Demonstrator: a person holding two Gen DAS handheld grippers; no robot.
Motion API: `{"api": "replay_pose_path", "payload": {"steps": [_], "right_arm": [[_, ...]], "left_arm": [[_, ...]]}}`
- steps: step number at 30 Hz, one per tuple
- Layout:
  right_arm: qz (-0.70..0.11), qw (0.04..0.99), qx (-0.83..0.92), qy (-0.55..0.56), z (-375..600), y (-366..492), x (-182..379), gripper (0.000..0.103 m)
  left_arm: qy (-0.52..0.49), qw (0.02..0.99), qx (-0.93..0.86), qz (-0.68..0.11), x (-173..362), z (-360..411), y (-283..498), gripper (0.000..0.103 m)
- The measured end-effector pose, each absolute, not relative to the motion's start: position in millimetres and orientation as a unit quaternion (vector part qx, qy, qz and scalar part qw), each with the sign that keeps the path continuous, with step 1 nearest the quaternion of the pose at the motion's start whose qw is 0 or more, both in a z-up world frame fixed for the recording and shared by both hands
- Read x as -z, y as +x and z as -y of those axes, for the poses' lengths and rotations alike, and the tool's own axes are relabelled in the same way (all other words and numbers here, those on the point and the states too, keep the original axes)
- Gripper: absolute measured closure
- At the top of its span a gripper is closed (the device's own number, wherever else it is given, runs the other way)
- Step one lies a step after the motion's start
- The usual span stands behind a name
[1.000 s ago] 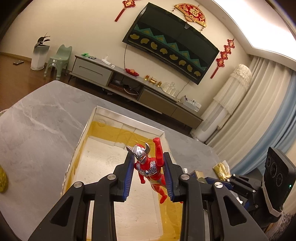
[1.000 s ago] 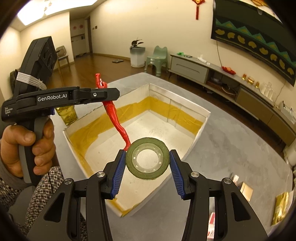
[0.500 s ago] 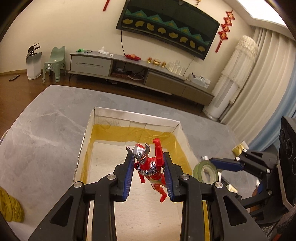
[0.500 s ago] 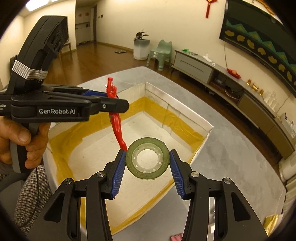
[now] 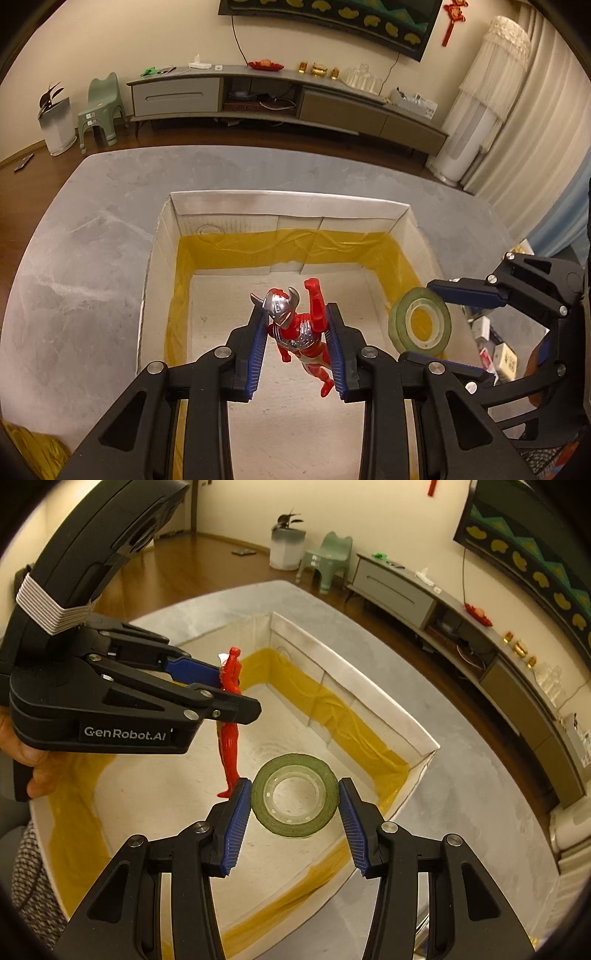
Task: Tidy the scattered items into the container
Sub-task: 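Open the left tool to drop the figure while the right tool releases the tape roll, then withdraw both tools from the box back toward the remaining table items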
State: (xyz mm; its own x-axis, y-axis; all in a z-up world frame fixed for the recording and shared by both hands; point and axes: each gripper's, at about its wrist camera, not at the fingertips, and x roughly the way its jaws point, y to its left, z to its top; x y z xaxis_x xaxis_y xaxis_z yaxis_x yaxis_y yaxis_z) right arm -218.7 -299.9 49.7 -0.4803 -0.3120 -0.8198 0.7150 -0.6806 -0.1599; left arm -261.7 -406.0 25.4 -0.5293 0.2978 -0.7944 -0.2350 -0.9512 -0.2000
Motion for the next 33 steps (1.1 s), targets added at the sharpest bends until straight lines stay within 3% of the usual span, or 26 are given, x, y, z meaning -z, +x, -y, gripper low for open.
{"api": "replay_pose_path", "payload": {"steps": [11, 16, 33], "right_arm": [[-0.278, 0.299, 0.817, 0.406, 309, -247, -35, 0.052], [-0.27, 0.294, 0.82, 0.41, 307, -247, -31, 0.051], [-0.248, 0.294, 0.824, 0.416, 296, -231, -42, 0.049]], "left_arm": [[-0.482, 0.124, -0.867, 0.009, -8, 404, -294, 0.07], [-0.479, 0.129, -0.868, 0.015, -7, 406, -293, 0.058], [-0.463, 0.128, -0.876, 0.031, -29, 418, -275, 0.057]]}}
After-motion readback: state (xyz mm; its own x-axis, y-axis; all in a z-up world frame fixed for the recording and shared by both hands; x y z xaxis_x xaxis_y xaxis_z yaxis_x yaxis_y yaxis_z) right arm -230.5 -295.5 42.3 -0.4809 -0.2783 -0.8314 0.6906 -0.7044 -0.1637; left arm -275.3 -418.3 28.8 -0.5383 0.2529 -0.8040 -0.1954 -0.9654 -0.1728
